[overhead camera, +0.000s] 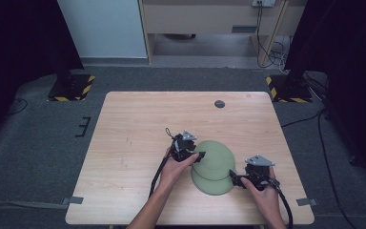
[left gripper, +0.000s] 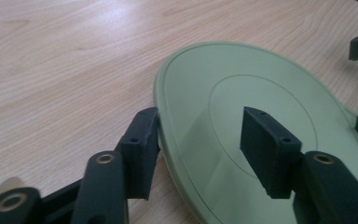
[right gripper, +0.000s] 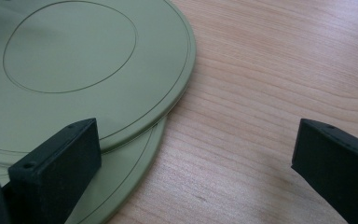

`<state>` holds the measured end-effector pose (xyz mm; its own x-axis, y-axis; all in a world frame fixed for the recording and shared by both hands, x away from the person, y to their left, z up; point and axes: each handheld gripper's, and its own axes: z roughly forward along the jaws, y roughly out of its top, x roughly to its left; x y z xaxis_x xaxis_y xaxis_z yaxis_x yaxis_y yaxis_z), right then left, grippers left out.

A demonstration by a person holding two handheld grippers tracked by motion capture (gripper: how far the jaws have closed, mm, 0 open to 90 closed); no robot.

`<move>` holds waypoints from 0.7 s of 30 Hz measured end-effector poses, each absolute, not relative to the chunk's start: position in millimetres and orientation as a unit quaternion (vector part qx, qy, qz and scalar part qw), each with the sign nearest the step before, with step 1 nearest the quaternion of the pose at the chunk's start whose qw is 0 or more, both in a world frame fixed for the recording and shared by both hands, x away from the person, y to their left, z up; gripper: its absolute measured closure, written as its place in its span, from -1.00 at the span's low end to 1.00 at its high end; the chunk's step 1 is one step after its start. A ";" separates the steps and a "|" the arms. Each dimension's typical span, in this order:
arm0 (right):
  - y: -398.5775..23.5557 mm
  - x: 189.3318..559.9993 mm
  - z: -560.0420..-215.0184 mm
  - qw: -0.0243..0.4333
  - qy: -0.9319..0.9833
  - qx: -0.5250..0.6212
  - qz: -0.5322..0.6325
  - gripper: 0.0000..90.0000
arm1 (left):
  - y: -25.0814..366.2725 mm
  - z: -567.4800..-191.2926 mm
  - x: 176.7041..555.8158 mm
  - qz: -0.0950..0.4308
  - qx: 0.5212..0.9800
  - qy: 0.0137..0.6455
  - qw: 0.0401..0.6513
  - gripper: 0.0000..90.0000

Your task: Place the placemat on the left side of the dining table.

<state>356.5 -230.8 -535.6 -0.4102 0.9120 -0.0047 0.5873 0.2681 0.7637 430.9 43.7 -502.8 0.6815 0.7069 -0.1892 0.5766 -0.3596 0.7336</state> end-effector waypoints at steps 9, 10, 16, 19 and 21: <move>-231.4 357.4 -535.8 0.226 0.762 0.494 0.352 -0.98 | 47.2 -494.8 431.7 0.070 0.821 0.373 0.427 0.21; -231.8 358.1 -535.9 0.224 0.762 0.494 0.352 -0.98 | 47.3 -493.5 431.9 0.067 0.819 0.374 0.430 0.21; -233.5 360.1 -536.1 0.216 0.766 0.491 0.354 -0.98 | 45.0 -486.5 429.2 0.061 0.818 0.367 0.439 0.28; -233.4 360.0 -536.1 0.217 0.766 0.491 0.354 -0.98 | 45.8 -486.0 428.3 0.059 0.818 0.368 0.438 0.29; -233.2 359.8 -536.1 0.218 0.766 0.491 0.354 -0.98 | 47.6 -486.8 428.7 0.055 0.819 0.370 0.435 0.33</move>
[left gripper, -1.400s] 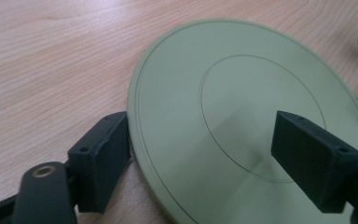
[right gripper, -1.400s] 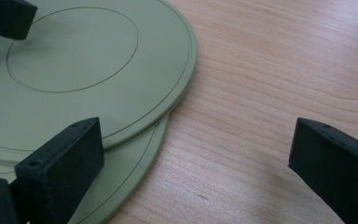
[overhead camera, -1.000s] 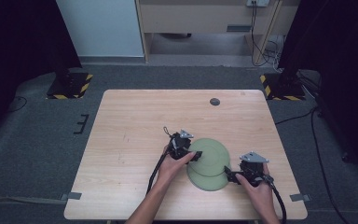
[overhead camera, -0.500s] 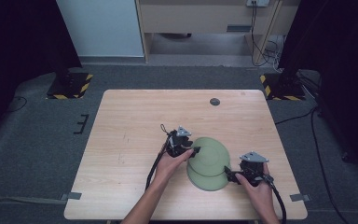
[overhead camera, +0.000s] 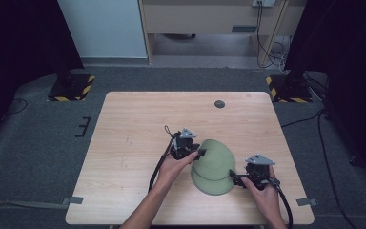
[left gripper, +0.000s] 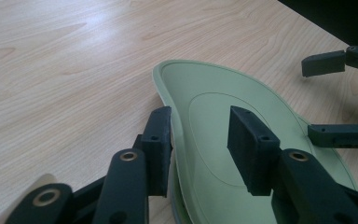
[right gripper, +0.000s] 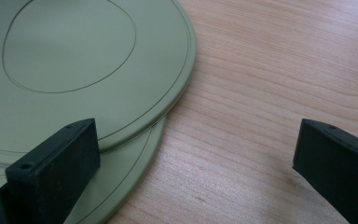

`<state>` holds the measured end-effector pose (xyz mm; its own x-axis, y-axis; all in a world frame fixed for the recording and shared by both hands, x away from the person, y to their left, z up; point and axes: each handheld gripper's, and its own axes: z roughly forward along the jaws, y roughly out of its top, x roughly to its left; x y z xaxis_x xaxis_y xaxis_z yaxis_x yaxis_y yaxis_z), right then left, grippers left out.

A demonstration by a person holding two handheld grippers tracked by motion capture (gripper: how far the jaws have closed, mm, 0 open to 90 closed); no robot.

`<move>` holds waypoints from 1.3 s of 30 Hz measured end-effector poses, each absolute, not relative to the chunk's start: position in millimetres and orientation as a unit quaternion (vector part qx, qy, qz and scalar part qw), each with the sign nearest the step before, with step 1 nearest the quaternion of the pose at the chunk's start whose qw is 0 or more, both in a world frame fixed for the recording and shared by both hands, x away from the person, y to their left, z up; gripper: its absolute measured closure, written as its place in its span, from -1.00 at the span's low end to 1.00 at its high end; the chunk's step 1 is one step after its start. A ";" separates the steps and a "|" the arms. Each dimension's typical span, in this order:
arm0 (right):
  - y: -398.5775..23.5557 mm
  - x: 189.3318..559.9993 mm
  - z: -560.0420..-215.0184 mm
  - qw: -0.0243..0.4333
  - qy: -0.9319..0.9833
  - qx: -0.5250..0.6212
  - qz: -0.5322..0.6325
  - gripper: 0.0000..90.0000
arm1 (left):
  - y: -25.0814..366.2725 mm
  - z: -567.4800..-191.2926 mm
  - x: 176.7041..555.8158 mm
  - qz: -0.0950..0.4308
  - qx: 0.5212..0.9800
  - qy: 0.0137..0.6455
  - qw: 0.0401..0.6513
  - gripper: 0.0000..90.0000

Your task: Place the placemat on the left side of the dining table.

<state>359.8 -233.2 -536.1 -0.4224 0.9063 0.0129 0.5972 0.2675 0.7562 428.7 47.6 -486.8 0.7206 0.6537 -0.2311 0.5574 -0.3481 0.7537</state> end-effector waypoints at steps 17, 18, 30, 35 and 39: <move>-233.6 360.5 -536.1 0.217 0.766 0.490 0.355 -0.98 | 49.5 -489.1 432.8 0.042 0.819 0.379 0.429 0.48; -233.5 360.6 -536.1 0.217 0.766 0.490 0.355 -0.98 | 49.9 -489.7 433.5 0.041 0.818 0.382 0.428 0.48; -233.6 363.2 -536.1 0.213 0.769 0.487 0.356 -0.98 | 47.1 -487.3 437.4 0.043 0.816 0.379 0.434 0.50; -233.0 363.3 -536.2 0.215 0.768 0.487 0.356 -0.98 | 43.8 -482.0 436.2 0.048 0.817 0.372 0.439 0.62; -232.9 363.4 -536.1 0.215 0.769 0.487 0.355 -0.98 | 42.0 -480.7 435.8 0.053 0.819 0.368 0.437 0.72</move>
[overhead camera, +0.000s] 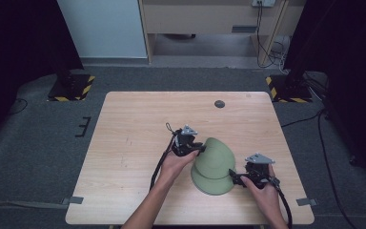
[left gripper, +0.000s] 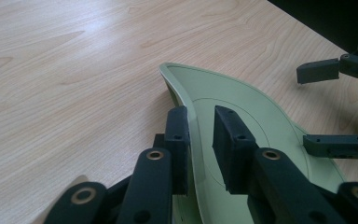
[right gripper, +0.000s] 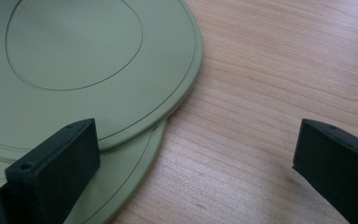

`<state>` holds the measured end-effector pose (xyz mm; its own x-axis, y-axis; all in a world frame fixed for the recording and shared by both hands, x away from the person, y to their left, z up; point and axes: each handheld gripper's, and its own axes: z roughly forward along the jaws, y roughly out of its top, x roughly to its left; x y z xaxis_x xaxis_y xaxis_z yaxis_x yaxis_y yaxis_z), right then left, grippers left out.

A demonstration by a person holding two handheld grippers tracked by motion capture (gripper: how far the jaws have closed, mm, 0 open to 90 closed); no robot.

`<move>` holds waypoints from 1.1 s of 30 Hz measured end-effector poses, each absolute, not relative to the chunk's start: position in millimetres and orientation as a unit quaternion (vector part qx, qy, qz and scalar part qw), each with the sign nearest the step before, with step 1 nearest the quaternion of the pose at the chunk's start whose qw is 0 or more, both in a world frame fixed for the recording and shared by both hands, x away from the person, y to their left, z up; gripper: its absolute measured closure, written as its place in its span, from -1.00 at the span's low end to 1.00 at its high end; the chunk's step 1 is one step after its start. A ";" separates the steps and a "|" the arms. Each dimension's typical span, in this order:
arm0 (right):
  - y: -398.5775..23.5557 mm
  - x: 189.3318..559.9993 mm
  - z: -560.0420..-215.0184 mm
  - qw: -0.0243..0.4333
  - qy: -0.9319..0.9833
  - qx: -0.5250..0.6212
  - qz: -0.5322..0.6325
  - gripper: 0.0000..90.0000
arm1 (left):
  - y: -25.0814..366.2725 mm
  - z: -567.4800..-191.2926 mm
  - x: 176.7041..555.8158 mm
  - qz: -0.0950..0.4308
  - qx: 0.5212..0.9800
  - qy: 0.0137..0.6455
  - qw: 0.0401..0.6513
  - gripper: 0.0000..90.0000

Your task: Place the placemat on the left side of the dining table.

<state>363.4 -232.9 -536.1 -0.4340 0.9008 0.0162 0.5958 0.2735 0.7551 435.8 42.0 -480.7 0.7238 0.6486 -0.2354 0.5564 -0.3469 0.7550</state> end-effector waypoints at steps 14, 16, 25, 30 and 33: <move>-233.1 363.6 -536.0 0.213 0.769 0.487 0.356 -0.98 | 37.6 -480.8 433.2 0.063 0.830 0.361 0.421 0.84; -233.1 363.6 -536.1 0.213 0.769 0.487 0.356 -0.98 | 37.4 -480.1 432.6 0.064 0.827 0.364 0.424 0.84; -236.4 365.0 -535.4 0.211 0.763 0.493 0.361 -0.93 | 38.4 -467.6 428.2 0.062 0.823 0.357 0.436 0.89; -245.9 365.6 -531.6 0.217 0.750 0.509 0.362 -0.91 | 37.7 -458.0 426.0 0.056 0.820 0.354 0.446 0.89; -248.7 365.6 -531.4 0.218 0.749 0.511 0.361 -0.91 | 35.8 -452.2 424.1 0.053 0.819 0.349 0.453 0.89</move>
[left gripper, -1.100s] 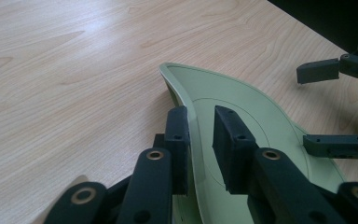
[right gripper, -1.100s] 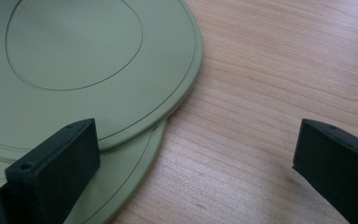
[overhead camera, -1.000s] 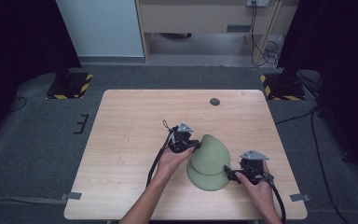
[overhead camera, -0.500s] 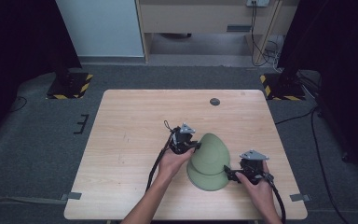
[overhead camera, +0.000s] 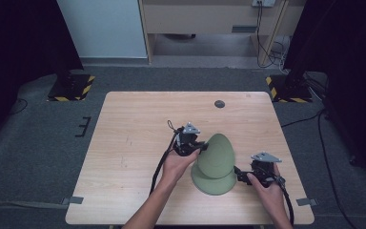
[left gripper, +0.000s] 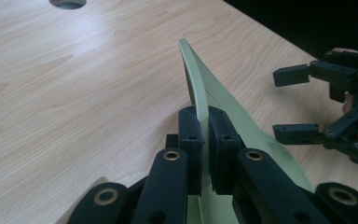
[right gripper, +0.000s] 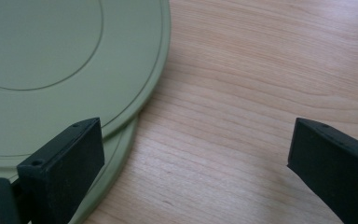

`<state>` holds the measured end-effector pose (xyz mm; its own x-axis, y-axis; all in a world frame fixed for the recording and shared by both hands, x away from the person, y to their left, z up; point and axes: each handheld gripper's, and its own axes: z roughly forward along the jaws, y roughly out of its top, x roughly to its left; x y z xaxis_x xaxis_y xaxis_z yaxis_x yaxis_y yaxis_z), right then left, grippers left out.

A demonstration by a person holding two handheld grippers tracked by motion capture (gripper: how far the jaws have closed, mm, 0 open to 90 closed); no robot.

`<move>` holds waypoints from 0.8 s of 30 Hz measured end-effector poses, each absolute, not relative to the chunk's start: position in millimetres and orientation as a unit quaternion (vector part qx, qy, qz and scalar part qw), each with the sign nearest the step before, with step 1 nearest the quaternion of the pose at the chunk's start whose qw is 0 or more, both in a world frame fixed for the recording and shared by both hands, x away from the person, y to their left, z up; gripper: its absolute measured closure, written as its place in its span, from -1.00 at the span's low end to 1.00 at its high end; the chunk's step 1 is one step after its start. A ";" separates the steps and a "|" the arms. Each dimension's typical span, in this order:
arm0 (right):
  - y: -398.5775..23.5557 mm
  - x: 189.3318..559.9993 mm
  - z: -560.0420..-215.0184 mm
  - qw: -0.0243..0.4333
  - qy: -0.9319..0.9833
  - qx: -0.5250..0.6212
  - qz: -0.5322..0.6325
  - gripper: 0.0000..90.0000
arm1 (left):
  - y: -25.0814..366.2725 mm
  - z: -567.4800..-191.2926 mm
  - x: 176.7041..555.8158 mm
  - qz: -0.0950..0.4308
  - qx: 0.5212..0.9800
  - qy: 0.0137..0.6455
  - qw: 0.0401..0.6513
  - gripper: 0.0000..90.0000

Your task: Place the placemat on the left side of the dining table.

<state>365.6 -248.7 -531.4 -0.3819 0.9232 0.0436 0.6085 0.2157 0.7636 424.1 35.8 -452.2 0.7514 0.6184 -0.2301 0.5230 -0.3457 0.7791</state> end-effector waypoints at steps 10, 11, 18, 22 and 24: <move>-263.9 367.8 -530.3 0.223 0.735 0.534 0.354 -0.91 | 37.0 -427.7 417.8 0.044 0.807 0.333 0.486 0.90; -263.9 367.8 -530.3 0.223 0.735 0.534 0.354 -0.91 | 37.0 -427.7 417.8 0.044 0.807 0.333 0.486 0.90; -266.9 368.6 -531.2 0.225 0.734 0.539 0.348 -0.91 | 42.5 -417.6 416.3 0.047 0.800 0.331 0.498 0.90; -267.2 369.0 -531.5 0.225 0.733 0.540 0.347 -0.91 | 47.7 -415.4 418.0 0.050 0.797 0.337 0.499 0.90; -267.9 369.1 -531.5 0.226 0.732 0.541 0.347 -0.91 | 51.8 -413.3 419.0 0.054 0.793 0.341 0.501 0.90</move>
